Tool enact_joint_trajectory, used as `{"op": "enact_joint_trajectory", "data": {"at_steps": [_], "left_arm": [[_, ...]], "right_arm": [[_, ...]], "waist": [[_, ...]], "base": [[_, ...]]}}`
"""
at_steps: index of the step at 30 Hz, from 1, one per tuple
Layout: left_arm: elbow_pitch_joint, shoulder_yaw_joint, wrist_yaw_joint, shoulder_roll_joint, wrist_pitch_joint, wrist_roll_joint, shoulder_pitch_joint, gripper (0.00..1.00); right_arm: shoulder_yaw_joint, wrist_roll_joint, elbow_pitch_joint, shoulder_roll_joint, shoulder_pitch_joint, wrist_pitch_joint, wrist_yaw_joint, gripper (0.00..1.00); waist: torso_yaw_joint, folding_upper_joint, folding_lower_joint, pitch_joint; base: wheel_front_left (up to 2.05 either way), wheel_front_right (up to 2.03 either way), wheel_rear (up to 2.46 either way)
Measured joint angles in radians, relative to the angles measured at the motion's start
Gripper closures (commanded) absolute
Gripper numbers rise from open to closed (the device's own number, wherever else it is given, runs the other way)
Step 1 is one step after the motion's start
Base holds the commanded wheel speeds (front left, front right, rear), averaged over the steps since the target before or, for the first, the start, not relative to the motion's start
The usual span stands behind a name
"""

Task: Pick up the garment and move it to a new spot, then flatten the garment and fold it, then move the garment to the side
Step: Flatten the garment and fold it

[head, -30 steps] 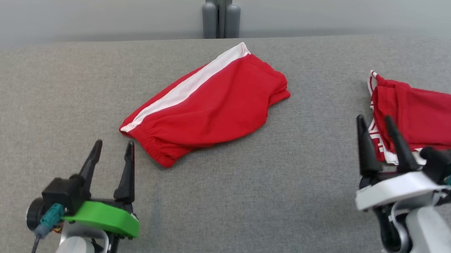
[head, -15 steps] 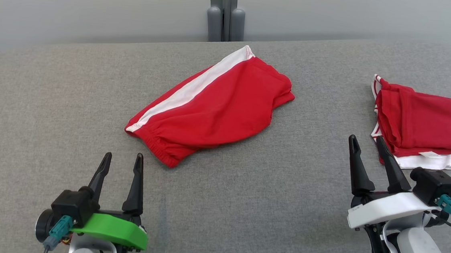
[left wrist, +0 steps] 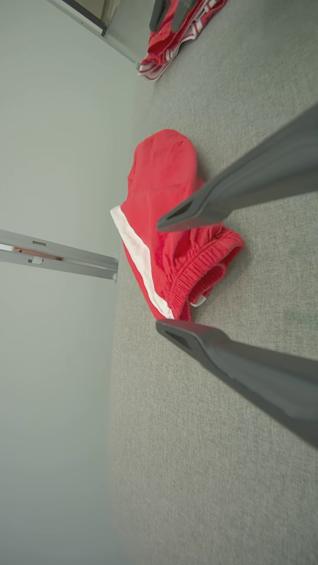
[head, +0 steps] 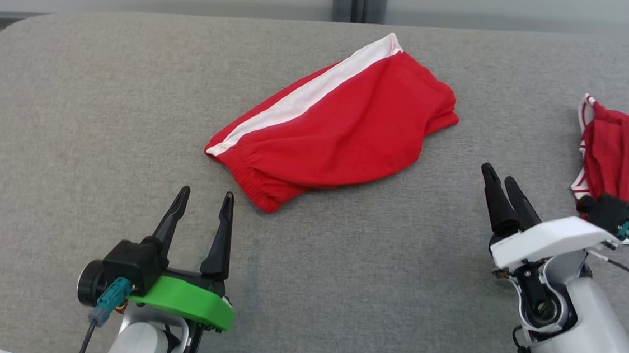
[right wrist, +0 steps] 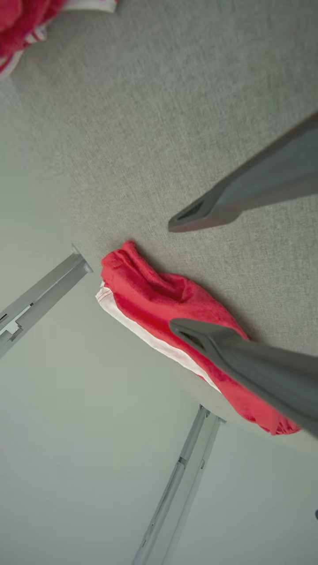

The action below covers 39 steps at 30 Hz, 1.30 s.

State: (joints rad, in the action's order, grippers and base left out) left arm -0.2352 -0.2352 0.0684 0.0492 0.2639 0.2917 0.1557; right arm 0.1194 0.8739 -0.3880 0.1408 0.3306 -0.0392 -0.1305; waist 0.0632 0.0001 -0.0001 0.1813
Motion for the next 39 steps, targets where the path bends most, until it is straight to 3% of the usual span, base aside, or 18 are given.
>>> {"op": "enact_joint_trajectory", "data": {"at_steps": [11,26,39], "left_arm": [[-0.003,-0.074,-0.030,0.001,0.000,0.056,0.045,0.00],[0.018,-0.132,-0.051,0.001,0.000,0.111,0.066,0.00],[0.027,-0.169,-0.064,0.001,0.000,0.139,0.101,0.00]], "right_arm": [[-0.098,0.181,-0.167,-0.021,0.190,0.169,0.000,0.00],[-0.216,0.135,-0.452,0.009,0.403,0.191,0.002,0.00],[-0.228,0.068,-0.555,0.033,0.539,0.214,0.004,0.00]], "waist": [[0.123,0.0000,0.0000,0.079],[0.248,0.0000,0.0000,0.147],[0.298,-0.0001,0.0000,0.203]], "base": [[0.00,0.00,0.00],[0.00,0.00,0.00],[0.00,0.00,0.00]]}}
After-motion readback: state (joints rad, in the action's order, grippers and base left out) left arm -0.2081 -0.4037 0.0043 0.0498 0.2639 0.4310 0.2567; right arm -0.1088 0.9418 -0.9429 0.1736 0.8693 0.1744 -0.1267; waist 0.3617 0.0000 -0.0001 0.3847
